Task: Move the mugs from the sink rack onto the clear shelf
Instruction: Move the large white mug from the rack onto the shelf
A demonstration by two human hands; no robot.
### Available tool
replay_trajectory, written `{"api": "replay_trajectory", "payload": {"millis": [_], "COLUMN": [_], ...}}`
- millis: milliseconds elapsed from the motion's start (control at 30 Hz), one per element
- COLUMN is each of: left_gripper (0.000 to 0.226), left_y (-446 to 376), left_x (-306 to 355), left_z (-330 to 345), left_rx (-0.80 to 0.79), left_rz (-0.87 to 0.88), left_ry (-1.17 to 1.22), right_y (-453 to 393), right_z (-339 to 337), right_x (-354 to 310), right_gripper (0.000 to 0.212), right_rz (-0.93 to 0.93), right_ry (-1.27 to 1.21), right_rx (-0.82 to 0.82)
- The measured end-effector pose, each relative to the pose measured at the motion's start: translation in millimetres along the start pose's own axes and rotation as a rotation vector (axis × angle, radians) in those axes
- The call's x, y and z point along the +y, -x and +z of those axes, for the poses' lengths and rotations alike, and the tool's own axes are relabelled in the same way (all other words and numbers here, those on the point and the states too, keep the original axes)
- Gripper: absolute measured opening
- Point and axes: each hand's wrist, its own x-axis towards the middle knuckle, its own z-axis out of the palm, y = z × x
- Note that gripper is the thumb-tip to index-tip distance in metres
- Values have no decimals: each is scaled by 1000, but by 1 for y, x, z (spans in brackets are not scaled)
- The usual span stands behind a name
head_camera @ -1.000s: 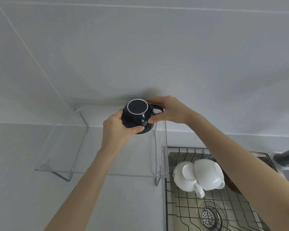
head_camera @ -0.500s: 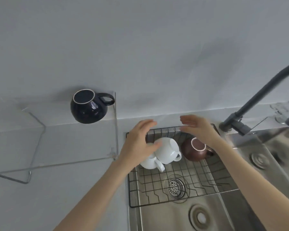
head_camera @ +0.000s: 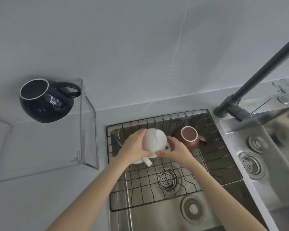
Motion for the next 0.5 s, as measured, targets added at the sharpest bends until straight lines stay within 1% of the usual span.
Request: {"api": "replay_trajectory", "payload": {"millis": [67, 133, 200, 267, 367, 500], "left_gripper": [97, 97, 95, 91, 89, 81], "left_y": [1, 1, 2, 6, 18, 42], "left_x": [1, 1, 2, 5, 13, 30], "left_z": [1, 1, 0, -3, -11, -39], "left_rx": [21, 31, 44, 75, 146, 271], "left_rz": [1, 5, 10, 19, 38, 82], "left_ry": [7, 17, 32, 56, 102, 134], "right_y": [-1, -2, -1, 2, 11, 34], "right_z": [2, 3, 3, 1, -5, -17], "right_x": [2, 2, 1, -4, -16, -57], "right_gripper": [79, 75, 74, 78, 81, 65], "right_rz": [-36, -57, -72, -88, -124, -228], "right_ry": [-14, -29, -37, -37, -34, 0], "right_rx": [19, 38, 52, 60, 71, 88]}}
